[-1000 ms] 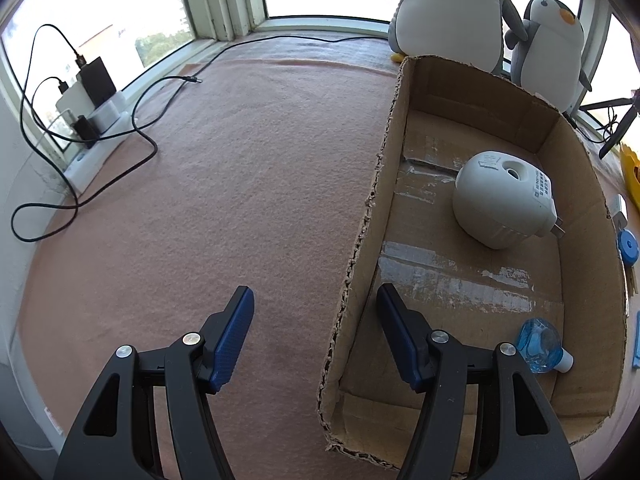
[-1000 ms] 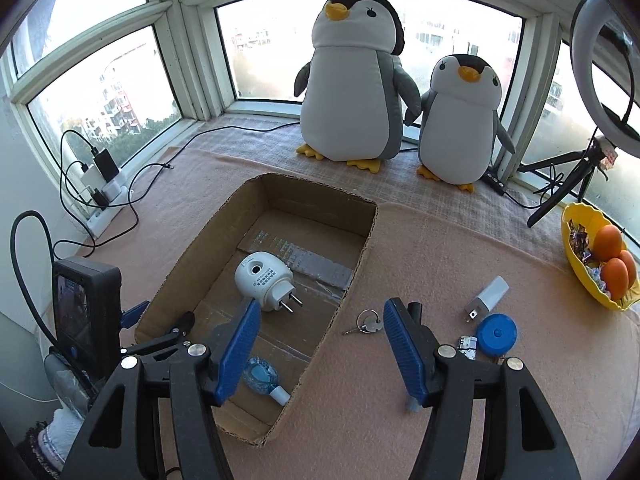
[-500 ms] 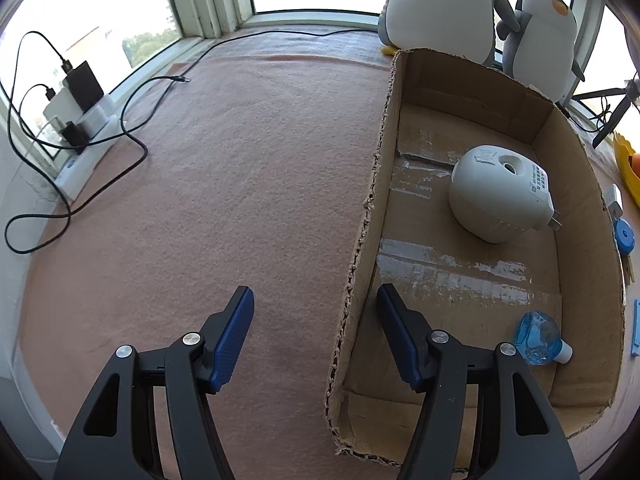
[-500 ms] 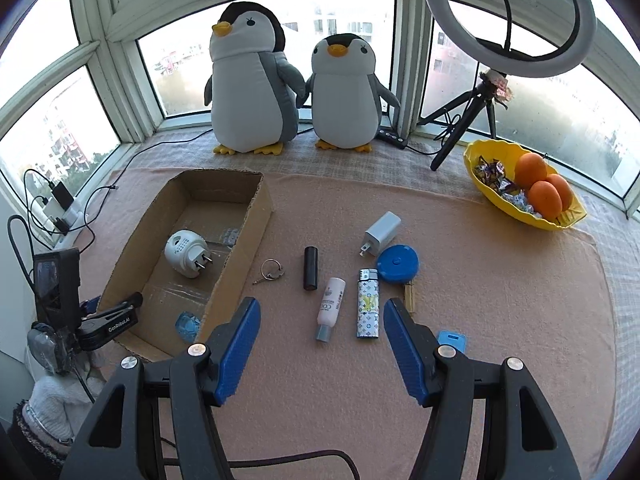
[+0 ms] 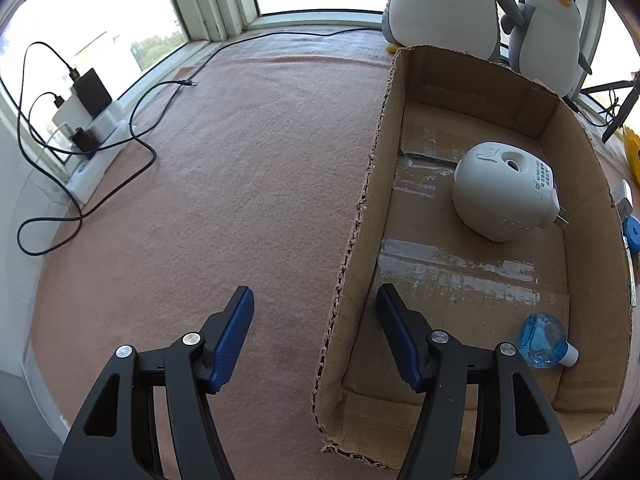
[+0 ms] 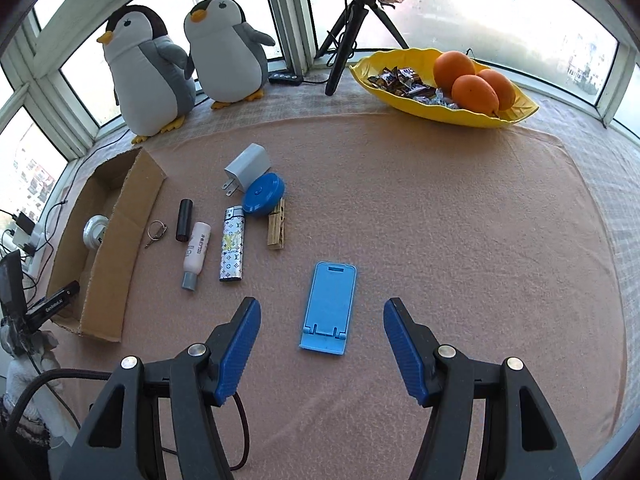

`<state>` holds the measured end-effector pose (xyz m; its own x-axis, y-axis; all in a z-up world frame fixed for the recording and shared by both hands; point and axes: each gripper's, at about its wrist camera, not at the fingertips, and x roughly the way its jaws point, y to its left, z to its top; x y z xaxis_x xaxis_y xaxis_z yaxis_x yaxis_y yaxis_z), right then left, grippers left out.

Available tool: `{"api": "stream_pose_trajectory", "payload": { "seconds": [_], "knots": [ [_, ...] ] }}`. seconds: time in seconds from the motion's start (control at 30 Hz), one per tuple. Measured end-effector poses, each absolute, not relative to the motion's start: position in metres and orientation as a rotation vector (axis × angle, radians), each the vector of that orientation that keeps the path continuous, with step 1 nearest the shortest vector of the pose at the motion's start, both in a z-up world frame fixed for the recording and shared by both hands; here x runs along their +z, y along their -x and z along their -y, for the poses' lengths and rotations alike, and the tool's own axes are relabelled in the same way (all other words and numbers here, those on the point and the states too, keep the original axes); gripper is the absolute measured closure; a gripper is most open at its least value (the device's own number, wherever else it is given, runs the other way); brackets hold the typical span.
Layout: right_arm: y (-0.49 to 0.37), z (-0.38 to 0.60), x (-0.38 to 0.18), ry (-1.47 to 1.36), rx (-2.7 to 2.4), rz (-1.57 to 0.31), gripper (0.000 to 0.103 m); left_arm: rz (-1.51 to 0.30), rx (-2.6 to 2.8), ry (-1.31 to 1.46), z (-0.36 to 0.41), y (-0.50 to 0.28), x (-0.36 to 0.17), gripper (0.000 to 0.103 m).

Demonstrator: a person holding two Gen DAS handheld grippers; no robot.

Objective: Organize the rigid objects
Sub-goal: 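Move the right gripper back to the blue phone stand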

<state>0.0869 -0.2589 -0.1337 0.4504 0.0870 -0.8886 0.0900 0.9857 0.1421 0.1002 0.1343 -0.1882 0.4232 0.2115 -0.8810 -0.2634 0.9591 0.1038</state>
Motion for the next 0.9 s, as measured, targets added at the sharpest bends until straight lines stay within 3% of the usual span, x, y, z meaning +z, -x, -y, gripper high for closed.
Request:
{"api": "stream_pose_trajectory", "payload": {
  "seconds": [0.47, 0.9],
  "knots": [
    [-0.114, 0.262, -0.188, -0.282, -0.039, -1.247, 0.046, -1.066, 0.288, 0.029, -0.133, -0.096, -0.188, 0.039],
    [-0.127, 0.259, -0.202, -0.245, -0.070, -1.296, 0.049, -1.044, 0.264, 0.067, -0.138, -0.093, -0.190, 0.039]
  ]
}}
